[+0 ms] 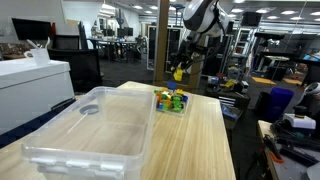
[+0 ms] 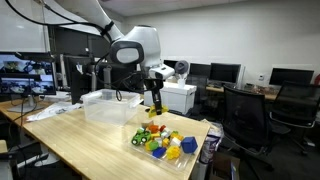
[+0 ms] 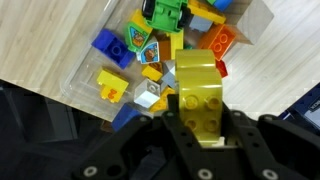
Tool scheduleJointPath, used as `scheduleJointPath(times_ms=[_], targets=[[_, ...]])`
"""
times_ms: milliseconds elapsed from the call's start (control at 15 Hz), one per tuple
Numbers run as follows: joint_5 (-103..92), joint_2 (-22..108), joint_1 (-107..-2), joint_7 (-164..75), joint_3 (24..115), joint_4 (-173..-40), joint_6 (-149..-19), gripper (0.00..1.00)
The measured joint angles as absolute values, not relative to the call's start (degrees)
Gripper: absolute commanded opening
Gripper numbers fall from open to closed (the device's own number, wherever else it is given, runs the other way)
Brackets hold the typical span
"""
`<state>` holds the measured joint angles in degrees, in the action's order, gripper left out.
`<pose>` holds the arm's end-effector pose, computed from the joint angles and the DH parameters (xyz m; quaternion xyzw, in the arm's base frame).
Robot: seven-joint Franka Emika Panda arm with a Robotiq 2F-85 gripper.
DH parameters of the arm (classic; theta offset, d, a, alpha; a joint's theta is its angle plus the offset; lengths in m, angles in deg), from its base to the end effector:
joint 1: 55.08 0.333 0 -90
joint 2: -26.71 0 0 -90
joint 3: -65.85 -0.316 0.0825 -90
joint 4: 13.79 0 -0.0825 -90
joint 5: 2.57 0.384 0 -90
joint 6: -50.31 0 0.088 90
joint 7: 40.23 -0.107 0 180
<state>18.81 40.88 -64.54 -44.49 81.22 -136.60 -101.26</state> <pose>0.5335 -0.2535 0.3178 -0.9107 0.3831 -0.1452 0.0527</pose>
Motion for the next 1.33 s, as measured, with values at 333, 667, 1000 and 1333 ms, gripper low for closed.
scheduleJointPath(times_ms=[333,667,1000,1333], targets=[[15.2,46.5,-64.9,-50.6,81.1,-132.1,-95.5,0.12],[12.3,51.1,-64.9,-55.3,81.1,-127.5,-90.9,0.12],[11.6,51.6,-64.9,-56.1,81.1,-126.2,-89.1,0.36],[11.6,51.6,-64.9,-56.1,81.0,-126.3,-89.1,0.36]])
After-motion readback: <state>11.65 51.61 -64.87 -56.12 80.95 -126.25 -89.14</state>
